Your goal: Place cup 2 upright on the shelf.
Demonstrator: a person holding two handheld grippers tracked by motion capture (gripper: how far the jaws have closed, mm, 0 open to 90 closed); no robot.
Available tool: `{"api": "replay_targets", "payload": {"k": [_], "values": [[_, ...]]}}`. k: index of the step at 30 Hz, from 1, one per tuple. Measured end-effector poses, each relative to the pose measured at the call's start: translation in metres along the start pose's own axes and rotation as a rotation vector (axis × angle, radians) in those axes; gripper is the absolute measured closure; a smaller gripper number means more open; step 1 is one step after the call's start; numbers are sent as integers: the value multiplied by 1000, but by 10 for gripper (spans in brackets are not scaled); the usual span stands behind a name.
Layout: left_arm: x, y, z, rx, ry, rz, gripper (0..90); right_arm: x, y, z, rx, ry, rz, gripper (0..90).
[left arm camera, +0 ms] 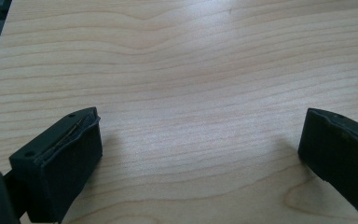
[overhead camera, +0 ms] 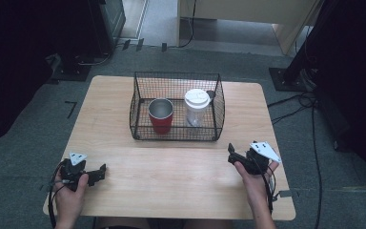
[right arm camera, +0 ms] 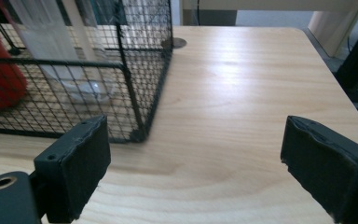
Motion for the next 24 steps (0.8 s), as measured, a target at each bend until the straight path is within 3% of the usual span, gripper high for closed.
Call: {"api": "replay_targets", "payload": {"k": [24], "values": [[0, 0, 0, 0, 0, 0, 0, -40, 19, 75, -119, -49, -72, 86]]}}
Point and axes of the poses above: each handheld gripper's, and its own axes: y roughly backward along the jaws, x roughly out of its top, z roughly to its right, the point moved 9 cm from there along -y, roughly forward along the jaws, and after that the axes turned 10 degrees about -y, right-handed, at the moved point
